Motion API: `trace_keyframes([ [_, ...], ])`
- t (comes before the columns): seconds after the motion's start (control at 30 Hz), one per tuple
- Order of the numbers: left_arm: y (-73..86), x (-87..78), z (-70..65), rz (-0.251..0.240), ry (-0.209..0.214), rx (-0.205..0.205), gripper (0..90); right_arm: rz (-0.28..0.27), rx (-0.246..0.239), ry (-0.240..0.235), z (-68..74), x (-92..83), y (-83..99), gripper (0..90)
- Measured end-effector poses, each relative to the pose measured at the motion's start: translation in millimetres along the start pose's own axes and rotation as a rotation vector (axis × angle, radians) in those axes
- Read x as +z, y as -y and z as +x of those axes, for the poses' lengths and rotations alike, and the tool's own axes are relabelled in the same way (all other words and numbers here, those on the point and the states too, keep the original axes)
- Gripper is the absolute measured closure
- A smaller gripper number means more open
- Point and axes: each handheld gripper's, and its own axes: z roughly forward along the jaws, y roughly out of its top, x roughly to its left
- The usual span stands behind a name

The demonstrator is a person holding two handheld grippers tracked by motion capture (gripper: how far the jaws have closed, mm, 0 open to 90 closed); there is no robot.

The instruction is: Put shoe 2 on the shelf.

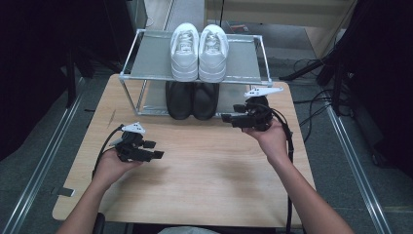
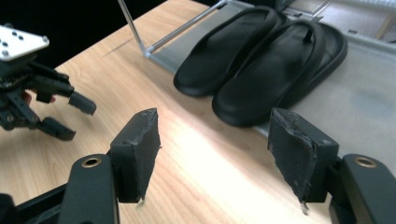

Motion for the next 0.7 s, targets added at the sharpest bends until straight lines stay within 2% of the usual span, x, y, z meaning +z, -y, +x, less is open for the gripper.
trace_keyframes([
  [0.7, 0.6, 3.7, -3.2, 0.024, 0.006, 0.004, 38.0, 0.014, 0.034, -0.005, -3.6, -0.8, 65.5, 35.1],
])
